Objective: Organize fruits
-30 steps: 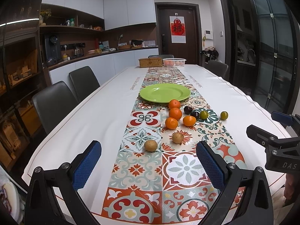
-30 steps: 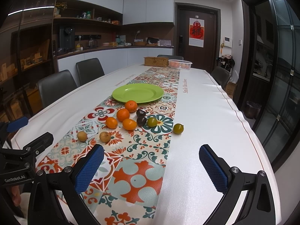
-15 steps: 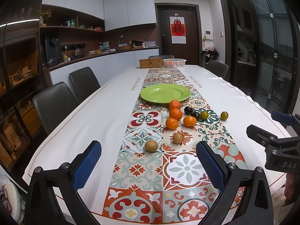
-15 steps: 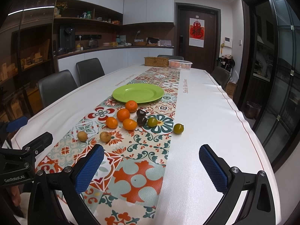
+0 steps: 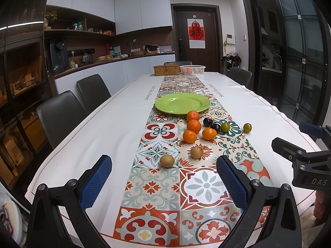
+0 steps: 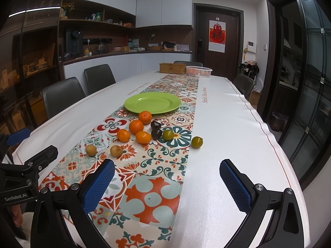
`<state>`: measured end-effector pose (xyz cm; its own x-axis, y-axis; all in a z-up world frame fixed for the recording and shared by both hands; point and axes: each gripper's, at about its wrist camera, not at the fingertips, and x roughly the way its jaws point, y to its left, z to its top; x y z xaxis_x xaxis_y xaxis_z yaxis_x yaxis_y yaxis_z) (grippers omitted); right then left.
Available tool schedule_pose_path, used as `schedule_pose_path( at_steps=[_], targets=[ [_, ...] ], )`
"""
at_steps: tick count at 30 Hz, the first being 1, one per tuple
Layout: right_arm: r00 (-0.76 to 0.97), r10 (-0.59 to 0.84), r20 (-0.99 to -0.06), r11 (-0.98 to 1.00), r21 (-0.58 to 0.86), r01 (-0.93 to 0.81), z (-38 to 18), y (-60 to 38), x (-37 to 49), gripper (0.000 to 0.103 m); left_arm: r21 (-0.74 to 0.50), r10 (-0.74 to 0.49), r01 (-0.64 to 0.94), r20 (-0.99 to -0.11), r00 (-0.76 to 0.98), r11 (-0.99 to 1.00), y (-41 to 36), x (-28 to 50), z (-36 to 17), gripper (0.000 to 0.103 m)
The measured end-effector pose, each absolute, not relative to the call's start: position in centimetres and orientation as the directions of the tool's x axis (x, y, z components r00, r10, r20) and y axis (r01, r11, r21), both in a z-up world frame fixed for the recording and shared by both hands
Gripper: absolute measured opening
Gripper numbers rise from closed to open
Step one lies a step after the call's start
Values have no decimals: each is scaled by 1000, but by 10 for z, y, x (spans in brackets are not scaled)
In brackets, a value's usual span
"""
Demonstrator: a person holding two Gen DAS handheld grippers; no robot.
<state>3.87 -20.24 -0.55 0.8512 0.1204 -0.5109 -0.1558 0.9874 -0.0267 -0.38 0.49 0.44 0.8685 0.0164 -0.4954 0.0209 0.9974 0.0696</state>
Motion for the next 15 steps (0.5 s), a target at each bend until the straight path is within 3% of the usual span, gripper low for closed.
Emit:
schedule_pose_path(
  at_steps=[15],
  targets=[
    [845,127,-520,986,-30,-167,-6,-190,40,102,66,19,16,-503,864,998,12,-1,3,103]
  ],
)
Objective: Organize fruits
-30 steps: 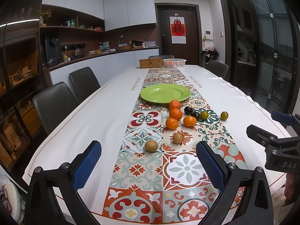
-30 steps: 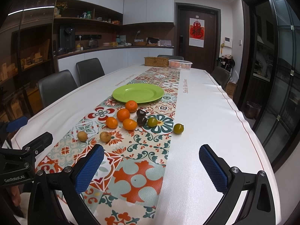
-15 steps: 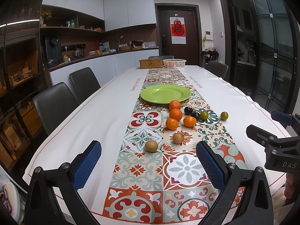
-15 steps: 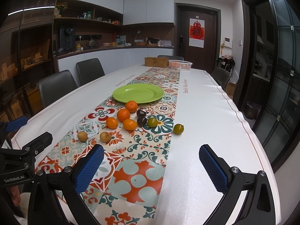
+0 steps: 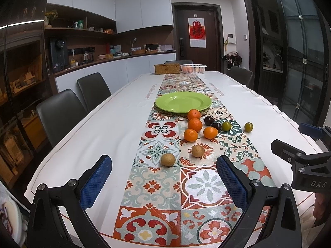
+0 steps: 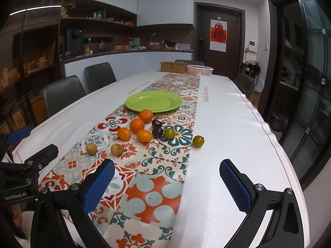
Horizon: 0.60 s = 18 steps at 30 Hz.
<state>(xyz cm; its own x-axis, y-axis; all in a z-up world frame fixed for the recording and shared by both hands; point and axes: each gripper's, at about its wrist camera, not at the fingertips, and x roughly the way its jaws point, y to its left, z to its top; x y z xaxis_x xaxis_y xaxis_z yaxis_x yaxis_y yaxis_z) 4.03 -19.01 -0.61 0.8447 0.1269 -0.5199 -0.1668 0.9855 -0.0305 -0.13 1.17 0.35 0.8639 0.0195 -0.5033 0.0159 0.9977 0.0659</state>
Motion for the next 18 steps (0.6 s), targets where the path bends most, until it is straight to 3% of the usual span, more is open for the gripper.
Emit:
schedule_pose_path(
  at_steps=[8,18],
  targets=[
    [841,157,-518,975,-54,-215,-10,-185,49,102,86,33,12,-505,863,996,13,7,-2,102],
    [822,229,-522,930,-131,-342,-17,-158,71,101,94,3,57,-542,840,994,21,26,-20,84]
  ],
)
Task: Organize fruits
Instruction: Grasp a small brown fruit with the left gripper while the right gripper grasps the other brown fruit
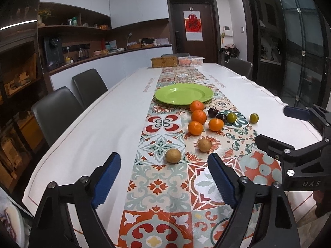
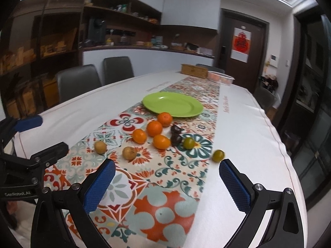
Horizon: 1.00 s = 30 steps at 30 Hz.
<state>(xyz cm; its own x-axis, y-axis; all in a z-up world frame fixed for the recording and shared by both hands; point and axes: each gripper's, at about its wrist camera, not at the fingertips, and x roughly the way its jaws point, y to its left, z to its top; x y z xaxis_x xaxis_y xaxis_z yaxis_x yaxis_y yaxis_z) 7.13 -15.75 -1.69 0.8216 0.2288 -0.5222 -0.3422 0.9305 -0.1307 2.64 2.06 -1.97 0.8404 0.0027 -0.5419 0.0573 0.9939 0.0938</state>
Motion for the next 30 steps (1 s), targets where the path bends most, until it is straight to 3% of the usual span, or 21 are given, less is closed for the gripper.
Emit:
schedule_pose_path(
  at_steps=[12,25,30],
  targets=[
    [726,325,-606,841,-166,-515,-36,-126,111,82,110,-54,153,-612,789,982,20,65,-45,69],
    [588,402,-702,751,-115,-650,-66,-103,147,53,67,-141,265,-711,689,962,21,104,-65,52],
    [550,415,-725,739,-84,-669,-73,-98,158,51,37,-157,274,-741,652,961,23,114,-70,49]
  ],
)
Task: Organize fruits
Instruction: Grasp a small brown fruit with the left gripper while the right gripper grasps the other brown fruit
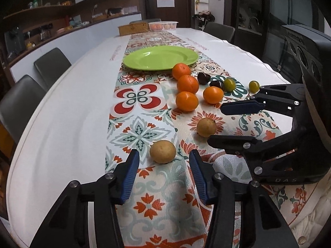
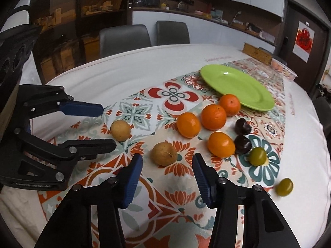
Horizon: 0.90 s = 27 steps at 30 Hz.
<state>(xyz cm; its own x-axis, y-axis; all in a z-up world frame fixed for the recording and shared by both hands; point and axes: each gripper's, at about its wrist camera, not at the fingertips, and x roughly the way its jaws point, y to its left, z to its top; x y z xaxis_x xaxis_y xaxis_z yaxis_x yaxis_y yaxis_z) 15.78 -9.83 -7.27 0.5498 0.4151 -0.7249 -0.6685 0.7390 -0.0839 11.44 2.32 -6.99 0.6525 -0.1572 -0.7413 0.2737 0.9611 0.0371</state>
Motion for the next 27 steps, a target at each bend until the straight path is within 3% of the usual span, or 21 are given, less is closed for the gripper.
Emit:
schedule_pose_path(
  at_steps=[3,8,10,15,18,27],
  targets=[
    [540,419,-730,733,-79,-676,-74,-97,162,45,35,-158,279,-753,638,960,23,118,-74,46],
    [514,428,-743,726,-56,-686,-80,-92,169,44,17,-166,276,-764,623,961,23,125,-76,43],
    [501,432,-750,723,-45,-689,-81,-92,171,38,16,-162,272,-769,618,962,23,128,-77,40],
    [488,438,-755,729,-19,-684,-83,-90,176,36,-13,-168,252,-778,605,968,26,130,-77,30],
    [483,442,-756,730,-10,-684,-83,-89,177,31,-32,-171,234,-779,603,972,28,132,-76,30],
    [500,466,-730,748,23,-663,-76,-95,174,30,-23,-153,211,-764,627,977,26,126,-63,30]
  ],
)
